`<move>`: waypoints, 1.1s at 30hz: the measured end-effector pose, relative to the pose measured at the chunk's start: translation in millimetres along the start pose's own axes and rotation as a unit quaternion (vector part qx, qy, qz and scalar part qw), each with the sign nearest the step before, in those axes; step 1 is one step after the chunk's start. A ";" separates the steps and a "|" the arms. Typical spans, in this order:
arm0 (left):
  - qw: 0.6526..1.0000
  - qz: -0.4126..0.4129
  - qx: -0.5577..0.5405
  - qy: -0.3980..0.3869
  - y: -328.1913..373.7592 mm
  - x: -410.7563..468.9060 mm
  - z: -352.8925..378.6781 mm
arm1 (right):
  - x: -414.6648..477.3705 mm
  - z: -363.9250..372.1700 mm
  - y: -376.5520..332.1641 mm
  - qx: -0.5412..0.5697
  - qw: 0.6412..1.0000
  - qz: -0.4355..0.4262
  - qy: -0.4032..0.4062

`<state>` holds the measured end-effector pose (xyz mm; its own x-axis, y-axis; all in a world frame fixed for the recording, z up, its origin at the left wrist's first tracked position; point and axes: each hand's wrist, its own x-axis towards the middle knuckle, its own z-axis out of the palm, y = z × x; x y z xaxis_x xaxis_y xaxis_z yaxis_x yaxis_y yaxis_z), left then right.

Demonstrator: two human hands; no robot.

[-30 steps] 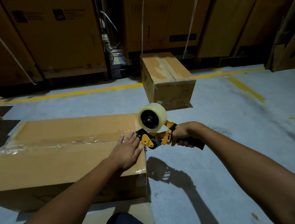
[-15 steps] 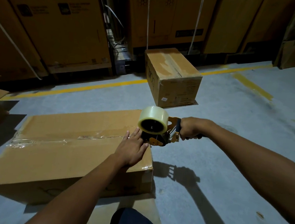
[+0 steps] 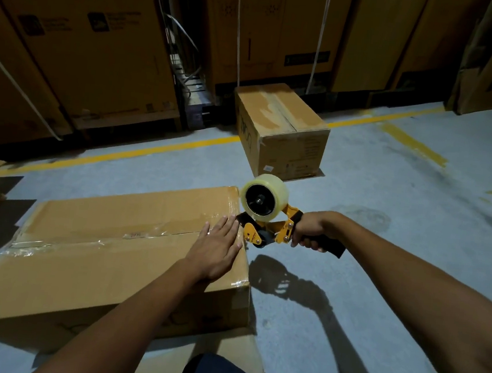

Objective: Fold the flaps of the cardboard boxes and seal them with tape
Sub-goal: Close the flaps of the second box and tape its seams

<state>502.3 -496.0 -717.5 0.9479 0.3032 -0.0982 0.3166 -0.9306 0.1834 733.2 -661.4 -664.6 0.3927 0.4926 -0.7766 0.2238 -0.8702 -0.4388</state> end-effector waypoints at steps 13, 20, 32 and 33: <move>0.986 0.155 -0.023 0.057 -11.2 47.7 -2.3 | 87.9 76.3 42.2 0.390 0.920 0.043 0.021; 0.988 0.140 -0.034 0.052 -10.1 61.7 7.0 | 143.3 107.8 58.8 0.551 0.833 0.041 -0.015; 0.993 0.111 0.002 0.030 0.0 54.3 0.6 | 146.3 118.9 60.2 0.296 0.903 0.132 0.280; 0.995 0.099 0.008 0.025 1.1 52.4 0.0 | 125.6 111.4 41.8 0.246 0.906 0.148 0.311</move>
<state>552.3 -481.1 -722.5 0.9923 0.1233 -0.0134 0.1237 -0.9760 0.1794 692.4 -636.1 -830.9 0.8313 0.0097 -0.5558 -0.3388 -0.7839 -0.5203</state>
